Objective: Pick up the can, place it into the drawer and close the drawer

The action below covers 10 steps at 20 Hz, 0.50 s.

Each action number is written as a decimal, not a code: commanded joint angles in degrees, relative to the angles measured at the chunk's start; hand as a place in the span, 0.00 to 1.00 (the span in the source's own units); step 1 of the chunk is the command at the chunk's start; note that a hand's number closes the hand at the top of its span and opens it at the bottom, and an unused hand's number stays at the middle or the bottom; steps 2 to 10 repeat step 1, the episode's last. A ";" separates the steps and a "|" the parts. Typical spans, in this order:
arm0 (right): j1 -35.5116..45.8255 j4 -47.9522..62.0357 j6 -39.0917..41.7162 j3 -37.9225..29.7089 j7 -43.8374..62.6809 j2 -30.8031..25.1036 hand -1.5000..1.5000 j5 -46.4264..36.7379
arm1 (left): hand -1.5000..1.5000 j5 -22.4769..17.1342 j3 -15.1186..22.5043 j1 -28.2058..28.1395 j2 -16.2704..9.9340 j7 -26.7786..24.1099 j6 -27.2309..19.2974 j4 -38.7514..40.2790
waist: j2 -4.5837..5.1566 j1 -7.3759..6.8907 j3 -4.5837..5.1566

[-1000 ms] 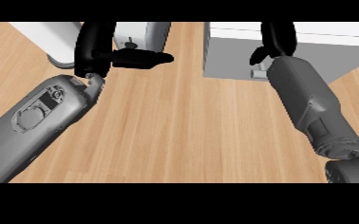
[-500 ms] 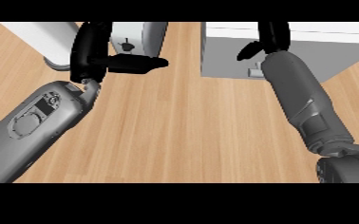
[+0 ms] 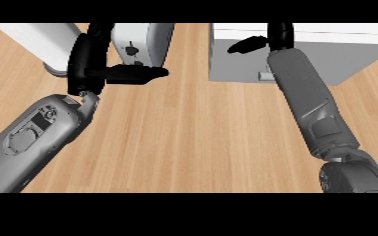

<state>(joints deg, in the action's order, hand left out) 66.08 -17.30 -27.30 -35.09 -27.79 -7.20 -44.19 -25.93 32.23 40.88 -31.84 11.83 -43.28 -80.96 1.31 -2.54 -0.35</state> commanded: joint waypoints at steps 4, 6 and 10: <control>3.76 -0.58 1.14 -3.53 0.56 0.36 0.00 4.90 | 0.00 1.04 -0.05 -0.77 0.06 2.64 -1.48 -3.03 | -0.67 -0.38 0.24; 3.76 -0.58 1.14 -3.53 0.56 0.36 0.00 4.90 | 0.00 1.04 -0.05 -0.77 0.06 2.64 -1.48 -3.03 | -0.67 -0.38 0.24; 3.76 -0.58 1.14 -3.53 0.56 0.36 0.00 4.90 | 0.00 1.04 -0.05 -0.77 0.06 2.64 -1.48 -3.03 | -0.67 -0.38 0.24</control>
